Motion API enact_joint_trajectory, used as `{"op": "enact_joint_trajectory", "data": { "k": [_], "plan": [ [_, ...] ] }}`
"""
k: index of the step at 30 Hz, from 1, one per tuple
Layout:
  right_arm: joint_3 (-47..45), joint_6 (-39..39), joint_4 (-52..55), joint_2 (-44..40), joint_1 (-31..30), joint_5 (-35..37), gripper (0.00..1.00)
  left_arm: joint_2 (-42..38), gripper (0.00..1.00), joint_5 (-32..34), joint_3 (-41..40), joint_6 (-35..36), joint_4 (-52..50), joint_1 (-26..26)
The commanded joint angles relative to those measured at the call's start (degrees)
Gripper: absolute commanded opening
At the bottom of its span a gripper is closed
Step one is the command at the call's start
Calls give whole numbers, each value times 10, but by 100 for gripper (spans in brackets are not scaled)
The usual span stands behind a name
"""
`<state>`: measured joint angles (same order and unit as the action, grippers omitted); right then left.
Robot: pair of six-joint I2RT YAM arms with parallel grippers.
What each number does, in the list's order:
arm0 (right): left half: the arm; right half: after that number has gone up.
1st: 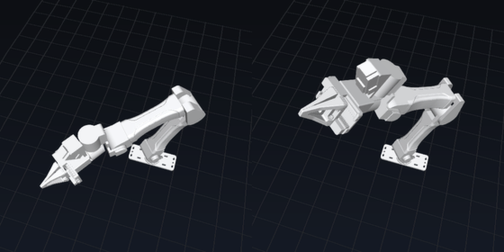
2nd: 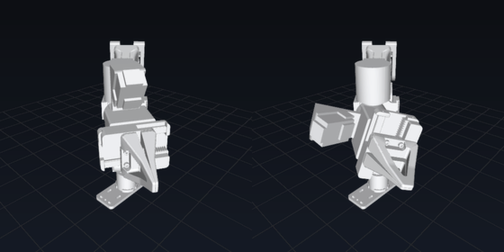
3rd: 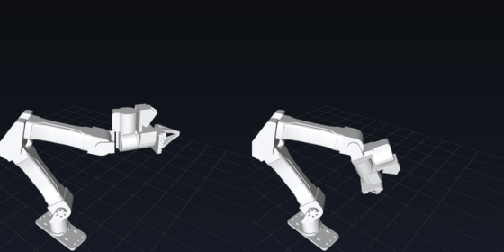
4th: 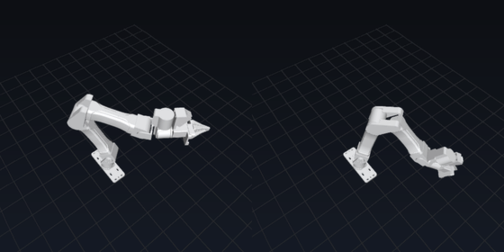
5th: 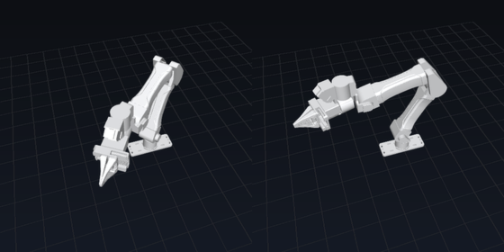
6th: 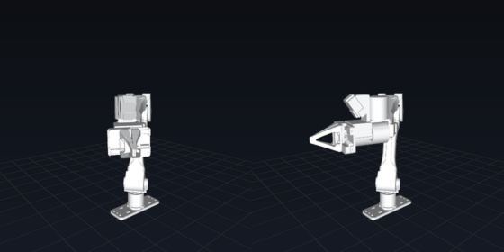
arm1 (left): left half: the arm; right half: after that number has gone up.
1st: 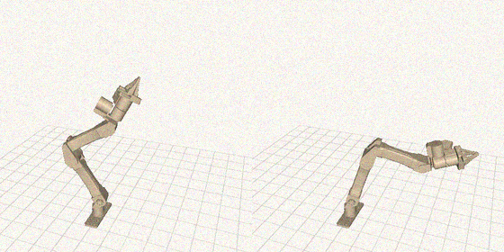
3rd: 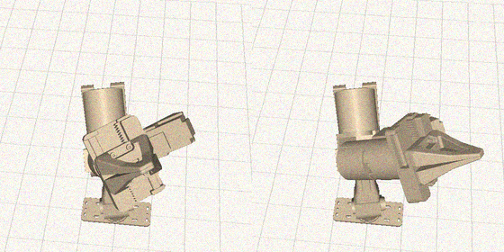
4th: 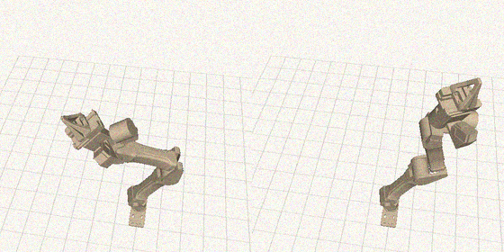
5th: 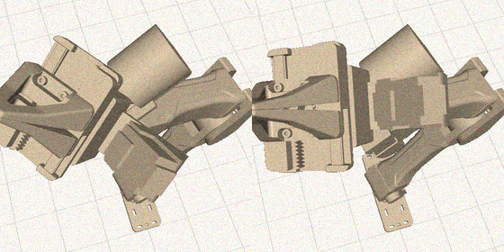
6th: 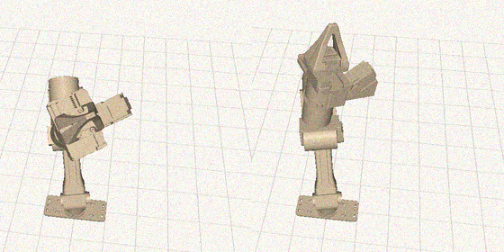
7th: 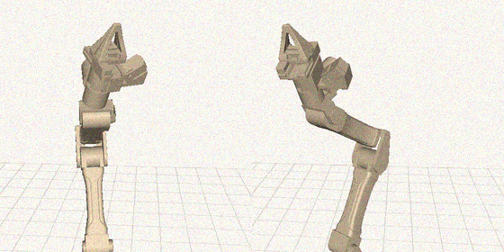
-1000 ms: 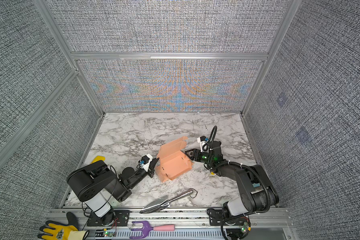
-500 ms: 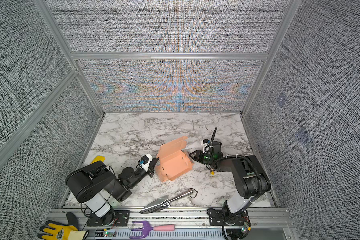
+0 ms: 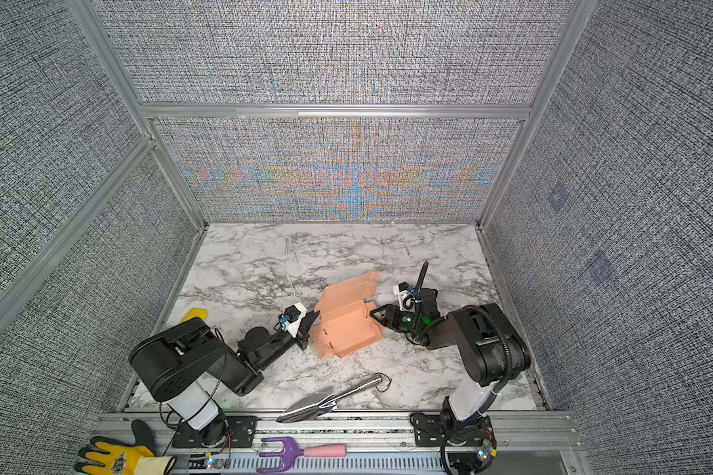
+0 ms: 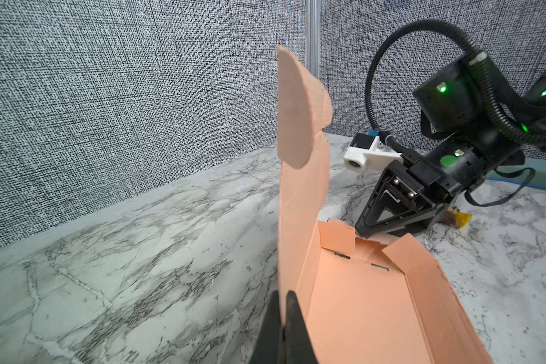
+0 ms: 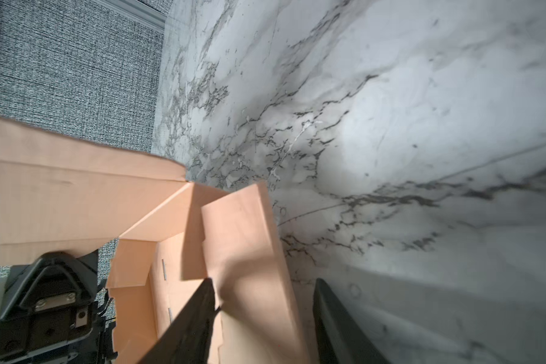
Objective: Assemble paper box
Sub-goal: Fold the bottom flaps of a flat cardboard box at the center of the table.
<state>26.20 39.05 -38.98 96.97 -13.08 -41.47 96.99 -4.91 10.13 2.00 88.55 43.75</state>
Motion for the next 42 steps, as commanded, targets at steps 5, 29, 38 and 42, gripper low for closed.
{"op": "enact_joint_trajectory", "data": {
  "k": [5,29,38,42],
  "plan": [
    [4,-1,-10,-29,-1,-10,57,11,0,3,-1,5,-6,-1],
    [38,-110,176,-102,-29,89,57,-3,0,3,1,7,-8,0],
    [87,-119,262,-138,-44,155,58,-14,0,78,19,18,-36,2],
    [99,-95,280,-152,-43,219,58,-2,0,141,22,6,-22,2]
  ]
}}
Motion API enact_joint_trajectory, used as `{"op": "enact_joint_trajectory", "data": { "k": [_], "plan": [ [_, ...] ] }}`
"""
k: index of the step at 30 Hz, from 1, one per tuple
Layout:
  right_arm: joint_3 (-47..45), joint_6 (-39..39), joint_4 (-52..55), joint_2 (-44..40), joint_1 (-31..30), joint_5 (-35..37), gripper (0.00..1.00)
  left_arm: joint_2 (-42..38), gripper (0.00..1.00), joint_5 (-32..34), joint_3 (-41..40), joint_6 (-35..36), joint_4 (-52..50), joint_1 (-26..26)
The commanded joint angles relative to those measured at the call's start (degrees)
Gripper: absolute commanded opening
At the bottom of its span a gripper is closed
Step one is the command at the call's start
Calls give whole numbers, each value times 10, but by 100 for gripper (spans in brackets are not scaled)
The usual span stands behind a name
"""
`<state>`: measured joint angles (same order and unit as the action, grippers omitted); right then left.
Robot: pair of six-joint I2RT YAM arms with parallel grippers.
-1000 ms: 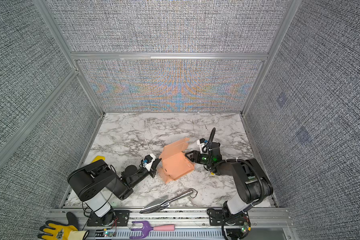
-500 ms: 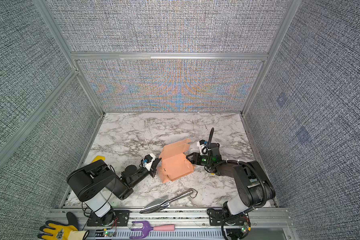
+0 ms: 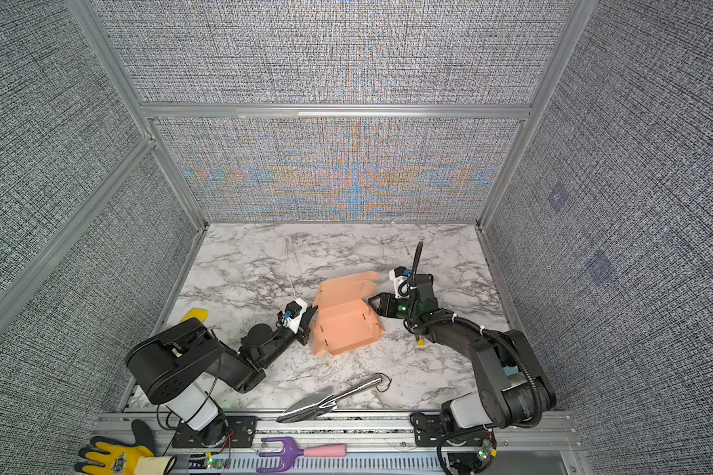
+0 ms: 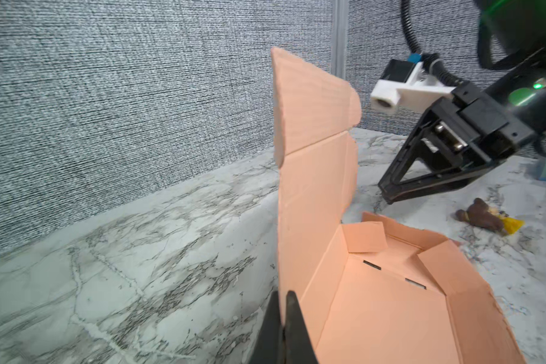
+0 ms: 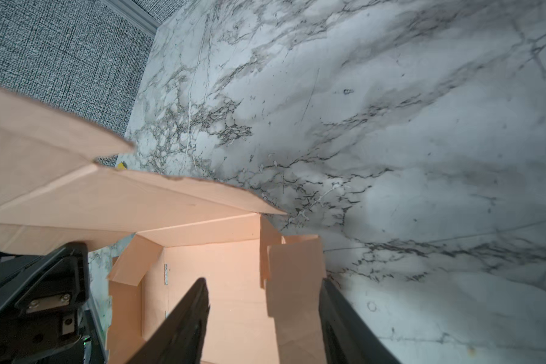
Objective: Assemble paper box
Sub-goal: Fold the bottom flaps of a flat cardboard box at the center of the table.
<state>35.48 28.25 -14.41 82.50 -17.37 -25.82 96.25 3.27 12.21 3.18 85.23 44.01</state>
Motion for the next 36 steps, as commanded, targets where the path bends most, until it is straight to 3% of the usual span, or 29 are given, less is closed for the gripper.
{"op": "enact_joint_trajectory", "data": {
  "k": [1,11,20,27,36],
  "plan": [
    [11,21,43,-11,0,85,58,8,0,76,1,-8,17,-1],
    [9,126,96,-46,-50,181,51,12,0,207,-26,-91,51,-2],
    [15,161,77,-10,-106,196,46,-5,0,208,-34,-136,38,0],
    [17,177,54,19,-115,199,47,-28,0,191,-12,-167,-19,0],
    [-11,275,28,-5,-152,258,47,-24,0,187,-3,-211,-33,-1]
  ]
}}
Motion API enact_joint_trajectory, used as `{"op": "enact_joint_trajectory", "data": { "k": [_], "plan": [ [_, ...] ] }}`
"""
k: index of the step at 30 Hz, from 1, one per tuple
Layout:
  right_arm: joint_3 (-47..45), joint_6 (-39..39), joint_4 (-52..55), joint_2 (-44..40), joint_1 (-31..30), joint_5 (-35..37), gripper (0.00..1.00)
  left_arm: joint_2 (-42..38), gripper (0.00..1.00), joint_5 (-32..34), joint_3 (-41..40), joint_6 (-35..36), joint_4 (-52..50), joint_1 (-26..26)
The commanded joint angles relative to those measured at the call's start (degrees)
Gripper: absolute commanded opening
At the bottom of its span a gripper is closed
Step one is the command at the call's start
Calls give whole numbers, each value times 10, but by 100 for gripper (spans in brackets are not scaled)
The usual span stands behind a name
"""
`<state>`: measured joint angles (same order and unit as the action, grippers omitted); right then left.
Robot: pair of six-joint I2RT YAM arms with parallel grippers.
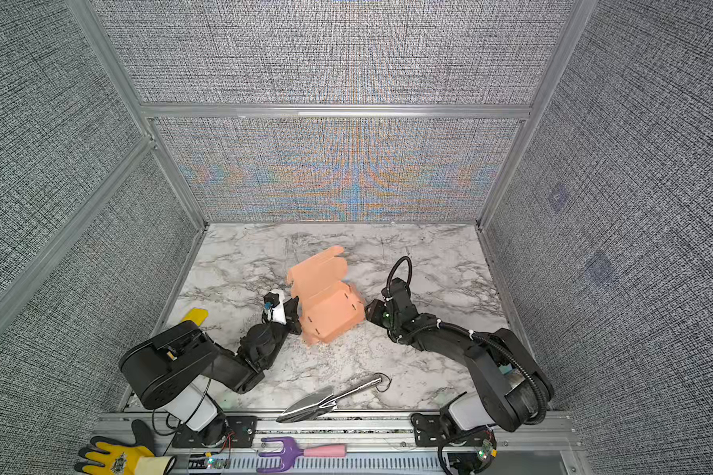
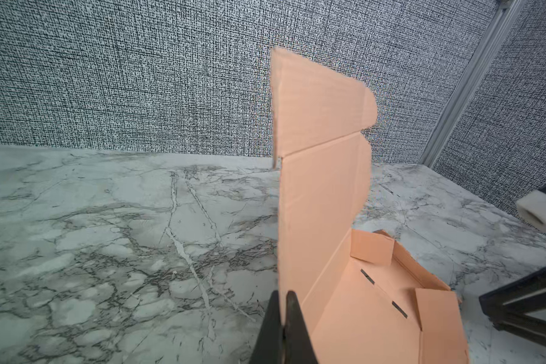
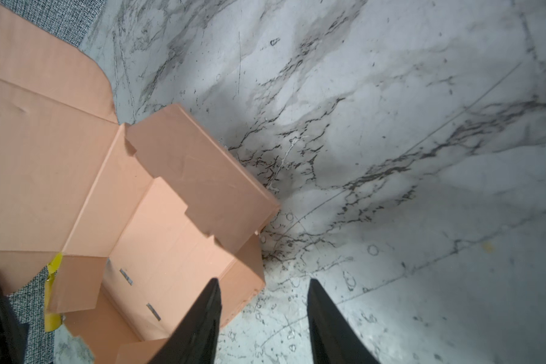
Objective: Assemble paper box
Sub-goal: Fold the bottom flaps of a flat cardboard box at the center of the table.
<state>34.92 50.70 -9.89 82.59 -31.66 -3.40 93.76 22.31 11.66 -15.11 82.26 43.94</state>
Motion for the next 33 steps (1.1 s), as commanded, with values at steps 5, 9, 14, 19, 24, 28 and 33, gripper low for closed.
{"op": "enact_joint_trajectory", "data": {
  "k": [5,9,14,19,24,28,33],
  "plan": [
    [-14,97,-30,-10,-26,38,47,-9,0,1,10,-67,-35,1],
    [0,102,-21,7,-31,36,47,-14,0,-6,9,-94,-36,0],
    [22,99,-8,39,-43,44,47,-13,0,-23,11,-118,-34,1],
    [55,91,12,79,-56,56,44,-4,0,-26,13,-124,-21,12],
    [77,84,25,101,-60,67,38,9,0,-35,12,-111,1,25],
    [82,84,22,105,-60,68,33,14,0,-38,5,-99,18,34],
    [108,46,49,116,-60,62,30,10,0,-50,-3,-88,27,38]
  ]
}}
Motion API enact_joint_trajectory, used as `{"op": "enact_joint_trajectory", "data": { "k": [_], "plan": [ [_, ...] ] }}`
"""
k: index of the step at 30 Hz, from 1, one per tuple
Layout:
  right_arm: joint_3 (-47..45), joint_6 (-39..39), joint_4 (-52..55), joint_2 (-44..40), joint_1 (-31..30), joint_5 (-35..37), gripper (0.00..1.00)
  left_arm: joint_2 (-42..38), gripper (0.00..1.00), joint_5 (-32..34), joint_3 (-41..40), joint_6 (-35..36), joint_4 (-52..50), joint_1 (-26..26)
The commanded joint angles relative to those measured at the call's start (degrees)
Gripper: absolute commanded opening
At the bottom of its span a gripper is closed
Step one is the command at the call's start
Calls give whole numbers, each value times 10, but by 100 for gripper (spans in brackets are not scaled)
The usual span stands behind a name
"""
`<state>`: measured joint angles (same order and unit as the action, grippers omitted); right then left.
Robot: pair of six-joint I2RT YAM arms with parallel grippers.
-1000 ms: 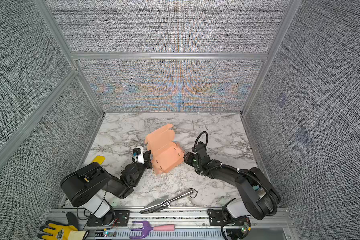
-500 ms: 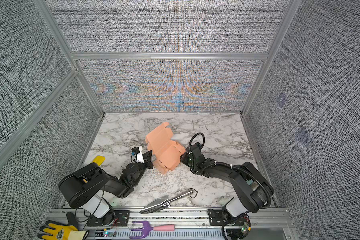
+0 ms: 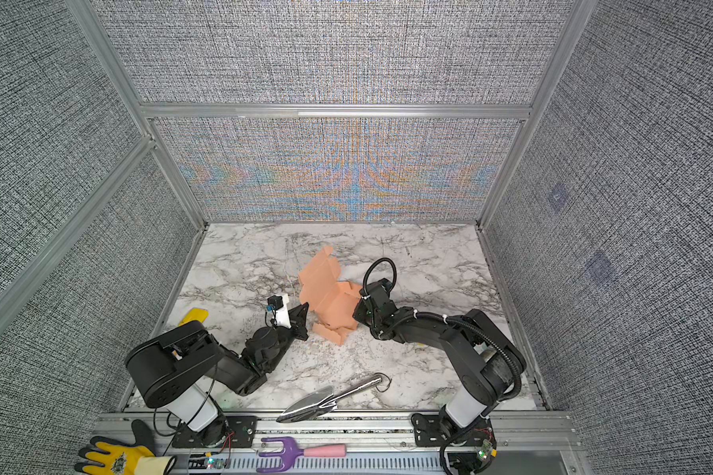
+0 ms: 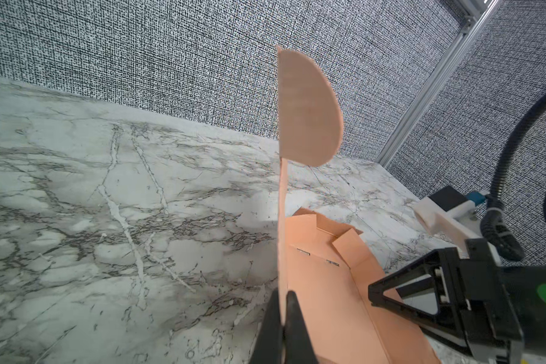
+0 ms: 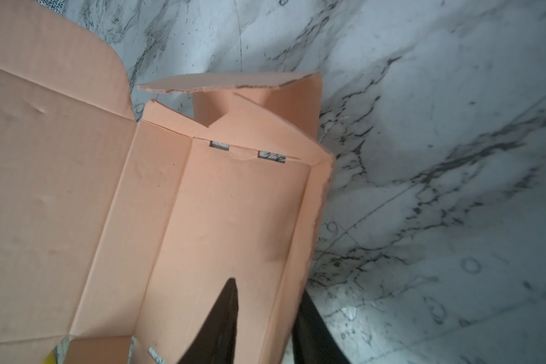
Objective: Assemble paper box
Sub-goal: Fold the bottom flaps of a flat cardboard box at the center of the table.
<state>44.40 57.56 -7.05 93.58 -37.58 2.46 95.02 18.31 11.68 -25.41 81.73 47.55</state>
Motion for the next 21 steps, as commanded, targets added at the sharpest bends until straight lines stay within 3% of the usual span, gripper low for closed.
{"op": "enact_joint_trajectory", "data": {
  "k": [1,7,15,21],
  "plan": [
    [18,-28,28,9,-2,1,30,-3,0,-11,-3,16,33,2],
    [72,-84,109,29,-10,9,22,-3,0,-17,-5,20,36,7],
    [147,-148,212,65,-27,43,22,6,0,-24,-10,21,63,17],
    [178,-165,232,86,-47,62,25,8,0,-25,-18,19,77,23]
  ]
}}
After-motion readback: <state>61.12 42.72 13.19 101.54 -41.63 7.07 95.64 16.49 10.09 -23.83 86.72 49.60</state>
